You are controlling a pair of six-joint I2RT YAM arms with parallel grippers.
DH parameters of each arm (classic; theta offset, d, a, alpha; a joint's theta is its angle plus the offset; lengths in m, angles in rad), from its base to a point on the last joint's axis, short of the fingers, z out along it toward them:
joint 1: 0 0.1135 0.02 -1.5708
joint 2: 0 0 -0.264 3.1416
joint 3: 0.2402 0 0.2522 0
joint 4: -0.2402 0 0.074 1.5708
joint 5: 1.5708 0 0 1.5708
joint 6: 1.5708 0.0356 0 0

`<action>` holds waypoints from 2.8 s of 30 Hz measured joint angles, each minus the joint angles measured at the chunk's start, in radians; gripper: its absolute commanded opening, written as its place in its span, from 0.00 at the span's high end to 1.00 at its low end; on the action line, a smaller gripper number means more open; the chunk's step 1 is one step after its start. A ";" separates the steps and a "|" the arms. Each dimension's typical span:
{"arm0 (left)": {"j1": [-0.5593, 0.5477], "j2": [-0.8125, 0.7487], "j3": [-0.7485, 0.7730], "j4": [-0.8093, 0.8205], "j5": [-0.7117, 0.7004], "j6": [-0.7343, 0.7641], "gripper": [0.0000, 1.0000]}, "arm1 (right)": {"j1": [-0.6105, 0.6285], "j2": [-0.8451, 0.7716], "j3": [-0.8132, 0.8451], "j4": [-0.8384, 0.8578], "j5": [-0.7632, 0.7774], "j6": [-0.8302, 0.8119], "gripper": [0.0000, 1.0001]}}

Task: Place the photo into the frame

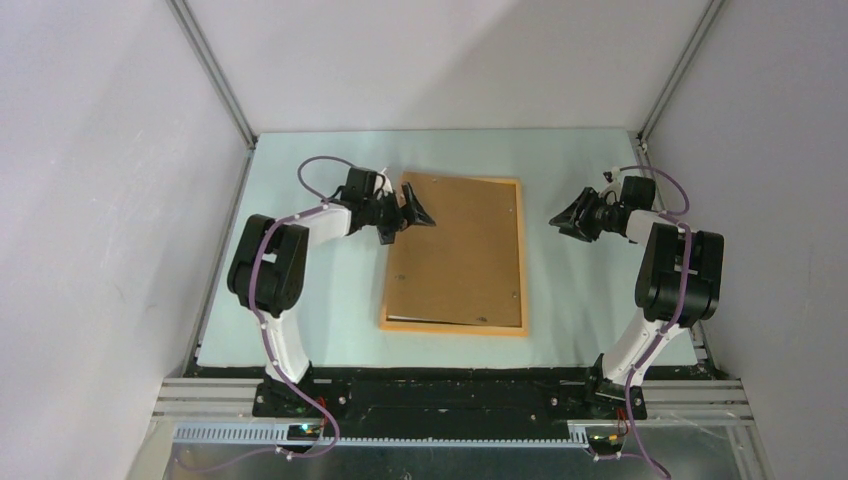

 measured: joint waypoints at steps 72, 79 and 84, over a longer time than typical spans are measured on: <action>0.036 -0.077 0.105 -0.270 -0.352 0.414 0.13 | 0.164 -0.076 0.000 -0.022 0.125 -0.124 0.38; 0.025 -0.037 0.107 -0.276 -0.360 0.427 0.29 | 0.248 -0.073 0.000 -0.033 0.188 -0.179 0.41; 0.005 -0.034 0.107 -0.276 -0.362 0.433 0.38 | 0.270 -0.061 0.000 -0.050 0.201 -0.191 0.43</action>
